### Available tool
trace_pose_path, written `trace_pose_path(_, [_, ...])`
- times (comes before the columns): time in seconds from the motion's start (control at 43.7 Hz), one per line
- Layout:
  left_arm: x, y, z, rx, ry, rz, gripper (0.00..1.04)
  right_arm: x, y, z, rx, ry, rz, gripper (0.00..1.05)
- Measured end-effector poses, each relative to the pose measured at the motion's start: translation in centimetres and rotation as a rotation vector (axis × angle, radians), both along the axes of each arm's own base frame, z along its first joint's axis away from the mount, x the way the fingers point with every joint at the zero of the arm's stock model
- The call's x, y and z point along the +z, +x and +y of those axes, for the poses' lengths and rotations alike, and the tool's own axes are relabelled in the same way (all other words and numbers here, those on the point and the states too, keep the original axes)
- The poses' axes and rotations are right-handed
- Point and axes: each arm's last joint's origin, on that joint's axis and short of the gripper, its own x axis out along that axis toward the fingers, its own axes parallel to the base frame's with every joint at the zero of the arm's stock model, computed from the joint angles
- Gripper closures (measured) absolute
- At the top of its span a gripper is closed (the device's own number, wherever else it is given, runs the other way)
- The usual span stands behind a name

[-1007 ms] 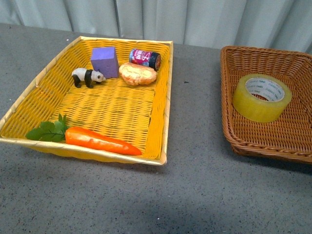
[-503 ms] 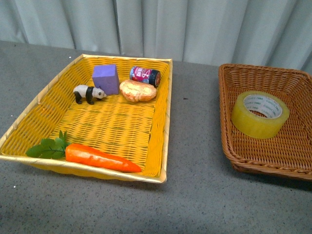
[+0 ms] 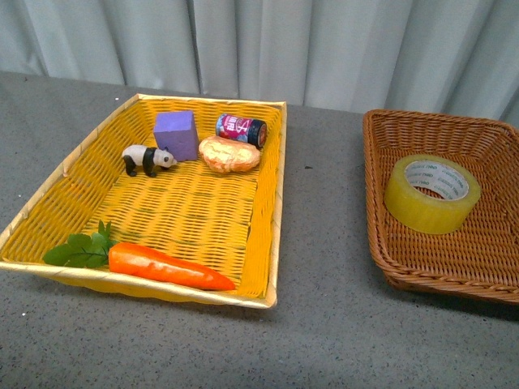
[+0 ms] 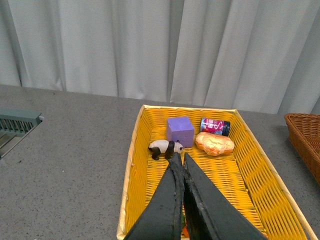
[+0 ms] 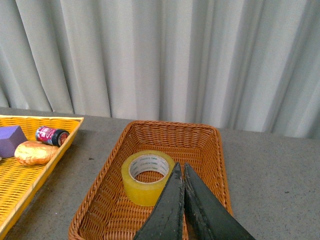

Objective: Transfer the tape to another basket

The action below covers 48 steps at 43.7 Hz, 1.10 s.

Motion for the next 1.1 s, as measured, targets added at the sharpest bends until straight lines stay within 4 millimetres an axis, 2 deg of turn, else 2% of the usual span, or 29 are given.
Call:
trace_pose_path(1.052, [-0.3,-2.9,0.0,-0.002,0.0,0.003,1.01,-0.2,-2.8,0.0,0.003,0.0,0.0,1.04])
trace_pose_path(1.098, [-0.3,-2.9,0.0,-0.003,0.0,0.003,0.99,-0.2,-2.8,0.0,0.003,-0.001,0.0,1.04])
